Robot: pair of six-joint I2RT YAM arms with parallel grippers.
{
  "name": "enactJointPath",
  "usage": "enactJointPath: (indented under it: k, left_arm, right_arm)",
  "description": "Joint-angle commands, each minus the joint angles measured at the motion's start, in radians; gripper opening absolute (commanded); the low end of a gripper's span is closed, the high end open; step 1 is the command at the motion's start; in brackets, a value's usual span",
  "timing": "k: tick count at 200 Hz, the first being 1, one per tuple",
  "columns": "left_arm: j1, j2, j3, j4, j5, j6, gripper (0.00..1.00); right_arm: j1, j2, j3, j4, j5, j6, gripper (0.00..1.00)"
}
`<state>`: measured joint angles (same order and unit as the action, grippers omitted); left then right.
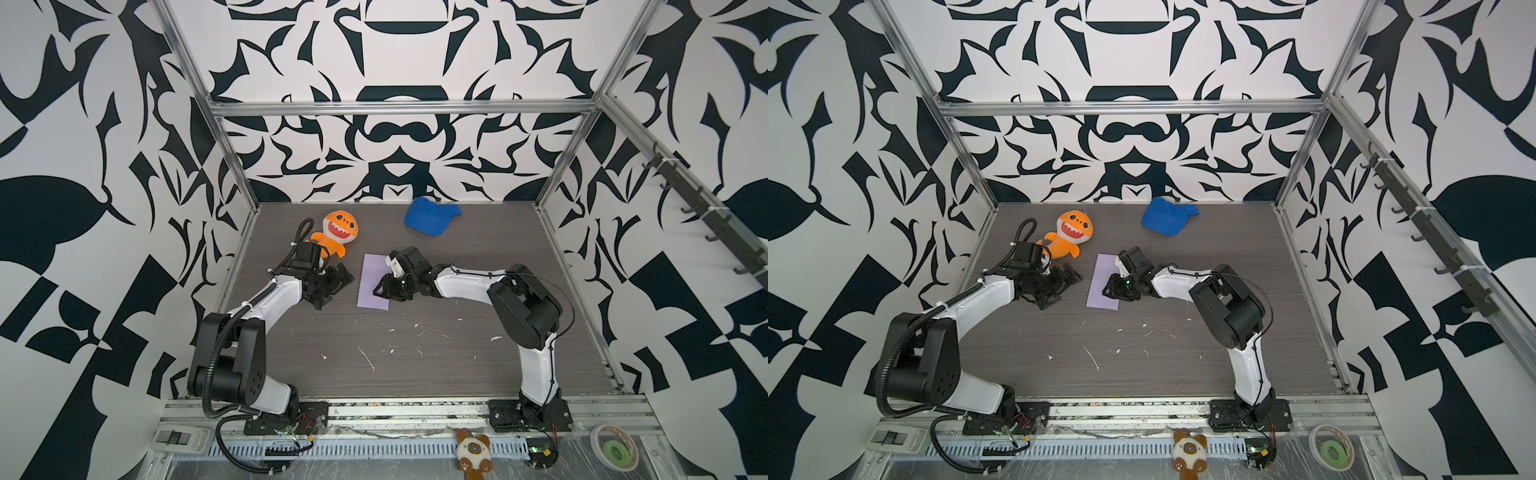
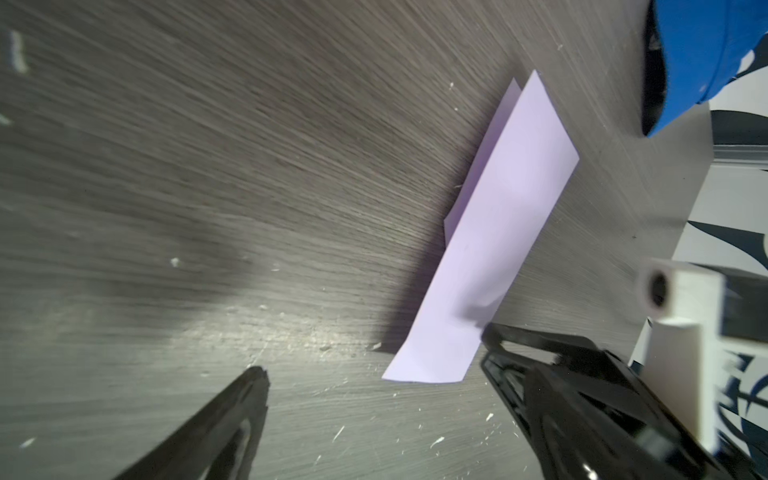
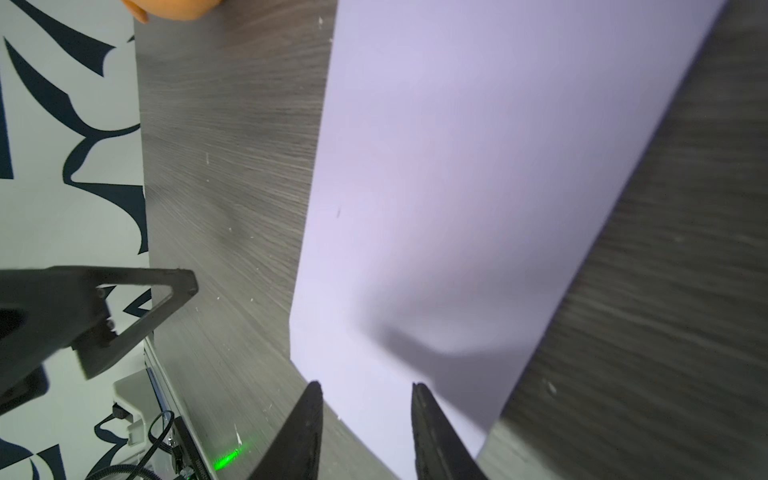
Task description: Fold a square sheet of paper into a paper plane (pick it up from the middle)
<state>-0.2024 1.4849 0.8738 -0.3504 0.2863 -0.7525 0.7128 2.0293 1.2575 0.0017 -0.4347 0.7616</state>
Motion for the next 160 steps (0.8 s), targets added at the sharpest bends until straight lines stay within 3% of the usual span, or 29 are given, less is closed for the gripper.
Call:
enactJointPath:
  k: [1, 41, 108, 137, 160]
  left_arm:
    - [0.003, 0.009, -0.010, 0.031, 0.033, -0.005, 0.99]
    - [0.003, 0.017, -0.016, 0.044, 0.064, -0.008, 0.99]
    - [-0.001, 0.005, -0.069, 0.125, 0.186, -0.055, 0.99]
    - [-0.029, -0.008, -0.107, 0.173, 0.223, -0.089, 0.99]
    - [-0.064, -0.027, -0.136, 0.194, 0.228, -0.113, 0.99]
  right_arm:
    - [-0.001, 0.000, 0.041, 0.002, -0.046, 0.009, 0.39]
    - [-0.004, 0.012, 0.022, -0.069, -0.062, -0.044, 0.39]
    - [-0.085, -0.132, -0.142, -0.177, -0.137, -0.294, 0.37]
    - [-0.088, -0.201, -0.163, -0.091, -0.163, -0.239, 0.37]
    - [-0.095, -0.241, -0.203, 0.011, -0.097, -0.156, 0.37]
